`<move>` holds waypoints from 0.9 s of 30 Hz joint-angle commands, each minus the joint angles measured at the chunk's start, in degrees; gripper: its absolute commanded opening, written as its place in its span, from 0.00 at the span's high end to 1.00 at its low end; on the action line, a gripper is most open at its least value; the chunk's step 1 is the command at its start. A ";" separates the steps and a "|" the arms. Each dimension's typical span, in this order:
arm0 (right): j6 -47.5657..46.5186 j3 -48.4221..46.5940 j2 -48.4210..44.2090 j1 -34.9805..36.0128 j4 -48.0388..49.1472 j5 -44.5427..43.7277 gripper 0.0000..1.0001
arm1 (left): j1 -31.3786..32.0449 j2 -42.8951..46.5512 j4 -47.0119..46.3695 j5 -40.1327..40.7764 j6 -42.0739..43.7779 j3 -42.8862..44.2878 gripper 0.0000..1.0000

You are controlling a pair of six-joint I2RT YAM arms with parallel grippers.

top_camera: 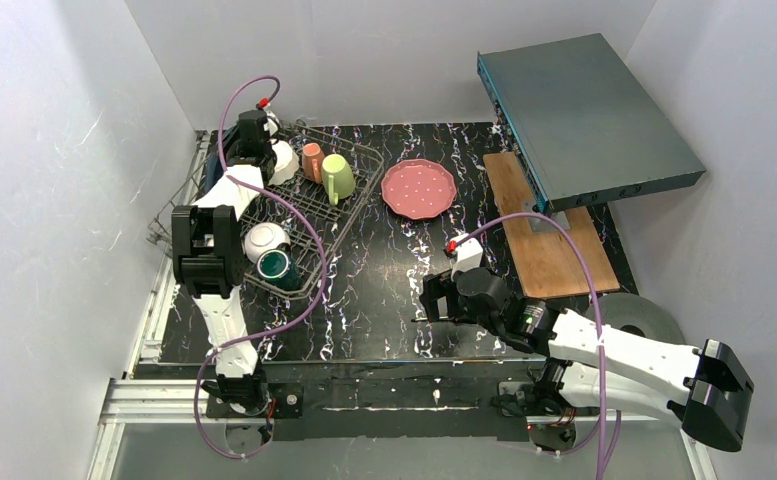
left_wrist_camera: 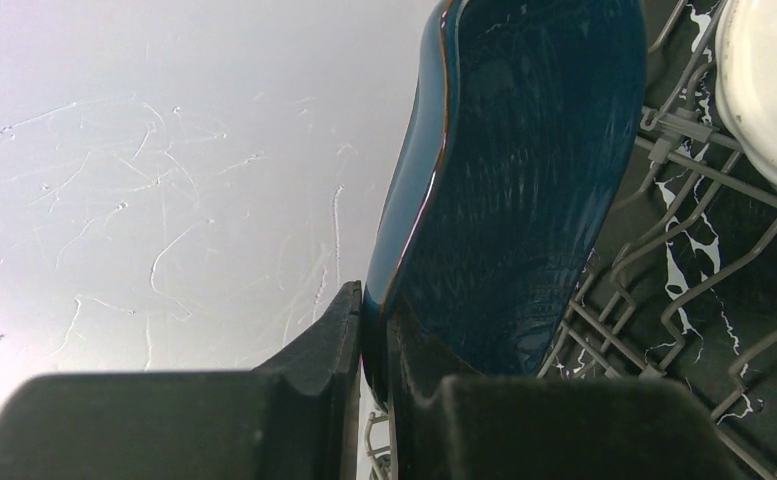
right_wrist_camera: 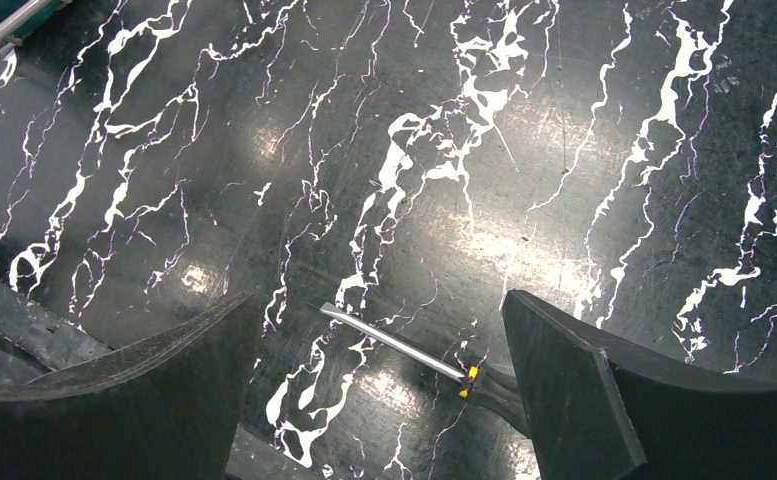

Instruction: Load the mixed dishes into the dish rack

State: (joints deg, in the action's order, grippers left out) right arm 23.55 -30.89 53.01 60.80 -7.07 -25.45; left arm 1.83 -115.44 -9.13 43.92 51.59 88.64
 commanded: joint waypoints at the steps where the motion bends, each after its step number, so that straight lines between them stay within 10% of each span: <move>1: -0.92 -0.34 0.16 0.38 2.78 -1.63 0.02 | -1.74 5.26 -5.48 5.41 -0.02 0.62 1.00; 27: -1.23 -0.05 0.33 2.15 3.46 -3.05 0.02 | -1.74 4.85 -5.23 4.81 0.56 -2.71 1.00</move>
State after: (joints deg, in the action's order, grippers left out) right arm 23.29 -30.89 53.21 62.39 -6.13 -26.92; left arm 0.16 -114.13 -11.49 46.50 52.93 85.06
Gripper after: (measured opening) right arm 0.982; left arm 0.066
